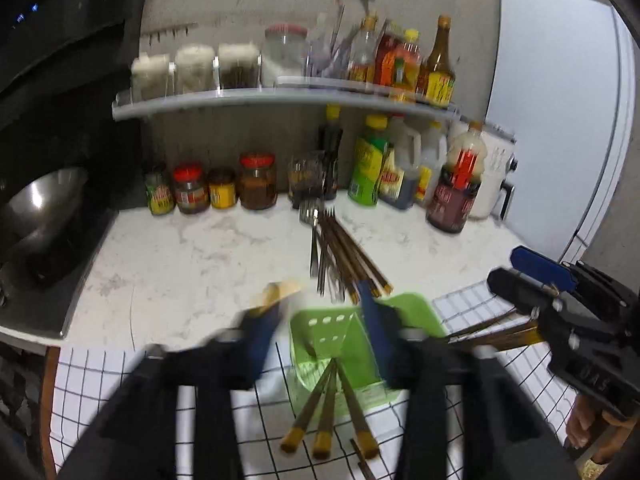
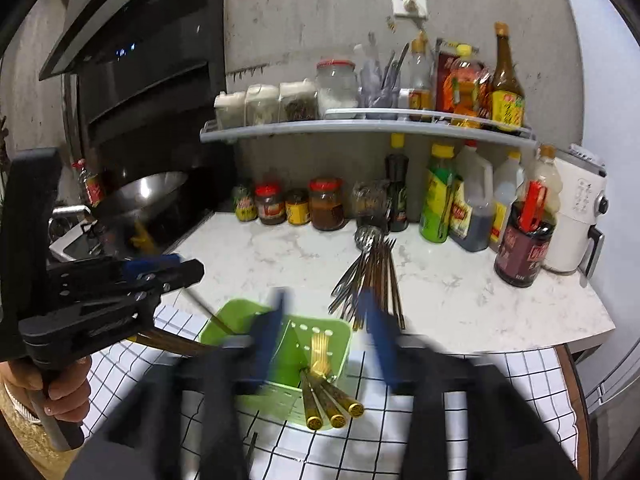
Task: Organize utensils
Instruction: 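Open both tools to drop the chopsticks into the holder, then close the right tool on a remaining chopstick while the left tool grasps the last one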
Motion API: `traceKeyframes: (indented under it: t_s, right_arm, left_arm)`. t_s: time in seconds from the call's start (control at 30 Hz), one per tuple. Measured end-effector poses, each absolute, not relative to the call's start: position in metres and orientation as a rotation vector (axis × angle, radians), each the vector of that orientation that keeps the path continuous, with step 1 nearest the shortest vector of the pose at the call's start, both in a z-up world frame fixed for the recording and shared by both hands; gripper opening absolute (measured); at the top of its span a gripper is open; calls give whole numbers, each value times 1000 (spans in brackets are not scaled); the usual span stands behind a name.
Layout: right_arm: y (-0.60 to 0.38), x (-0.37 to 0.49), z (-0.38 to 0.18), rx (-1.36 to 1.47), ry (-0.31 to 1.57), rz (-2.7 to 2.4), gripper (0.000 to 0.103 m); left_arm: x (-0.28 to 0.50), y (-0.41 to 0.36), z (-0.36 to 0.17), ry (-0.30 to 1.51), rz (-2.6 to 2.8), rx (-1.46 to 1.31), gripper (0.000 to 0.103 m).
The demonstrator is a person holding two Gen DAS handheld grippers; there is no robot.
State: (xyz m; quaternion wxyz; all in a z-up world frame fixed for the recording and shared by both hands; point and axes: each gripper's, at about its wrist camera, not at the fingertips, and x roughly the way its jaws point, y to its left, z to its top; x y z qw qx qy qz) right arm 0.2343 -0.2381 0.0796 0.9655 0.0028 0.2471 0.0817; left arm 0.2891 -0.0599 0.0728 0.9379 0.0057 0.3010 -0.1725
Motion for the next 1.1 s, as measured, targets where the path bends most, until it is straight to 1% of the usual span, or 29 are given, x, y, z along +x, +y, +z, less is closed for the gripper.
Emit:
traceKeyframes:
  t_s: [0.1,0.2,0.33,0.43,0.5,0.63,0.83,0.93,1.03,1.07,1.1]
  right_arm:
    - [-244,213,95,9,455,159,53]
    - [-250,181,109,15,409,156,53]
    - [-254,129,107,17,394,156,53]
    - [-254,98,89,18,425,155,53]
    - [-251,75,66,15,470,163,53]
    - [-241,45,20,7,576,182,53]
    - [-219,16,-48,18,734,218,53]
    - [-207,13,-70,19,788,241,52]
    - [-196,19,-82,19,819,252,48]
    - [-194,20,-84,18,826,258,39]
    - [-189,24,-87,21,840,273,35]
  left_arm:
    - [266,-56,94,538,-337,29,46]
    - [228,-48,115,468,-303,41,47]
    - [180,-35,115,452,-219,59,49]
    - [143,-23,92,496,-165,70,50]
    - [126,-18,75,534,-149,83,50]
    - [88,-8,21,642,-133,116,50]
    - [53,-6,-51,809,-153,113,50]
    - [50,-4,-68,854,-160,97,50]
    - [53,-3,-77,870,-136,114,50]
    - [54,-3,-79,878,-137,108,50]
    - [56,-3,-80,886,-145,98,50]
